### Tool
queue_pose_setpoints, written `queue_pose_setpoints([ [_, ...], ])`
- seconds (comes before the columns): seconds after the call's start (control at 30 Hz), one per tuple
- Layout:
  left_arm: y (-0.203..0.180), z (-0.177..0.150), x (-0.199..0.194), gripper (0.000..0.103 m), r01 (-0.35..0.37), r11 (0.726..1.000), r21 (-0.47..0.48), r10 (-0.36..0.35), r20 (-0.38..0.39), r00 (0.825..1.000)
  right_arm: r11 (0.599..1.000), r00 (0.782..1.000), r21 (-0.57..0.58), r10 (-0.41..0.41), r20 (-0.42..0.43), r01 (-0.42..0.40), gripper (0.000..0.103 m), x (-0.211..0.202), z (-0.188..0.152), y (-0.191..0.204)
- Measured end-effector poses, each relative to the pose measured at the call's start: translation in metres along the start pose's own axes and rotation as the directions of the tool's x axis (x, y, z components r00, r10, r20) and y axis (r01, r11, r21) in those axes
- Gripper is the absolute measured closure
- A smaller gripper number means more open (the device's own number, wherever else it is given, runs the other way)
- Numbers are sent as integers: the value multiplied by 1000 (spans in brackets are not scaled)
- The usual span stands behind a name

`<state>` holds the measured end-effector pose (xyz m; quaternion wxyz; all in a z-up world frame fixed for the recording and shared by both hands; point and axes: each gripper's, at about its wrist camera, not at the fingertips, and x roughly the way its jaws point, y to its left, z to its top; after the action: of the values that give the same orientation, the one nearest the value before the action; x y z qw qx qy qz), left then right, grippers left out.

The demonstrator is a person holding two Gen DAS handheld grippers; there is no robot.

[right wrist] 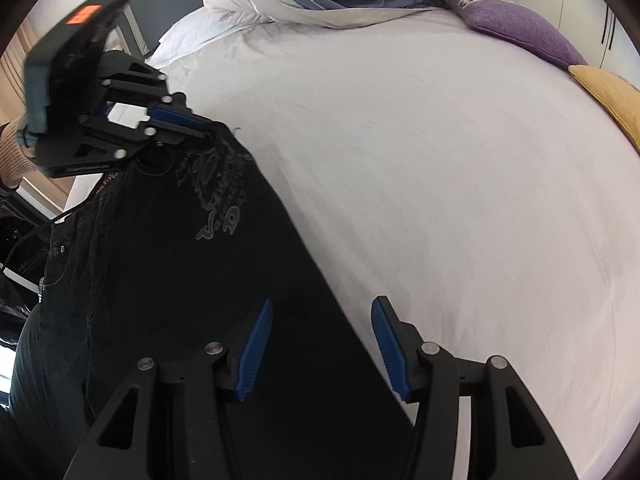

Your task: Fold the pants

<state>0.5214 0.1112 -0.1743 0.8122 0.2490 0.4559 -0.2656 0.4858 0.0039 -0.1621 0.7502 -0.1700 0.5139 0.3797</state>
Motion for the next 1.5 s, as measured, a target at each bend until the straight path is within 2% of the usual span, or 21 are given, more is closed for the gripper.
queue_pose_setpoints([
  [0.13,-18,-31,-25,96,-7,1000,16,6,19,1000,1000,1000,28,12,-25,-11,49,6,4,-9],
  [0.17,-17,-29,-24,96,-8,1000,20,8,22,1000,999,999,34,20,-39,-18,51,8,4,-11],
  [0.2,-16,-28,-24,96,-7,1000,23,7,25,1000,999,998,39,27,-51,-25,56,10,5,-12],
  [0.27,-40,-36,-48,96,-10,1000,27,9,30,1000,999,998,36,36,-60,-34,66,11,5,-12],
  [0.33,-40,-37,-51,96,-12,1000,24,11,32,999,999,997,16,35,-64,-34,84,10,8,-5],
  [0.4,-38,-37,-52,96,-15,1000,20,14,37,999,1000,998,-15,25,-62,-26,95,4,8,3],
  [0.43,-48,-44,-59,96,-17,1000,16,17,39,999,999,998,-29,20,-61,-21,96,1,8,6],
  [0.53,-46,-45,-61,96,-22,1000,5,22,44,999,998,998,-56,-1,-61,-2,99,-5,10,12],
  [0.7,-49,-52,-72,96,-28,999,-15,29,58,998,987,996,-142,-83,-24,79,100,-19,11,37],
  [1.0,-89,-89,-126,96,-24,1000,0,24,79,997,925,982,-340,-186,-14,171,100,-30,-14,112],
  [1.17,-116,-125,-146,96,-34,999,24,33,55,998,840,970,-512,-237,-49,179,100,-28,-42,168],
  [1.3,-147,-154,-156,96,-32,998,59,30,30,999,725,946,-660,-317,-67,196,100,-23,-71,210],
  [1.37,-164,-169,-160,96,-29,997,78,28,20,999,625,925,-756,-373,-68,196,100,-20,-89,234],
  [1.4,-172,-176,-163,96,-26,996,88,25,15,1000,595,919,-780,-387,-67,194,100,-18,-94,241],
  [1.47,-185,-188,-168,96,-20,995,103,19,5,1000,489,896,-851,-441,-52,191,100,-15,-113,259],
  [1.5,-194,-196,-171,96,-23,993,116,23,-2,1000,456,888,-870,-457,-47,188,100,-14,-120,264],
])
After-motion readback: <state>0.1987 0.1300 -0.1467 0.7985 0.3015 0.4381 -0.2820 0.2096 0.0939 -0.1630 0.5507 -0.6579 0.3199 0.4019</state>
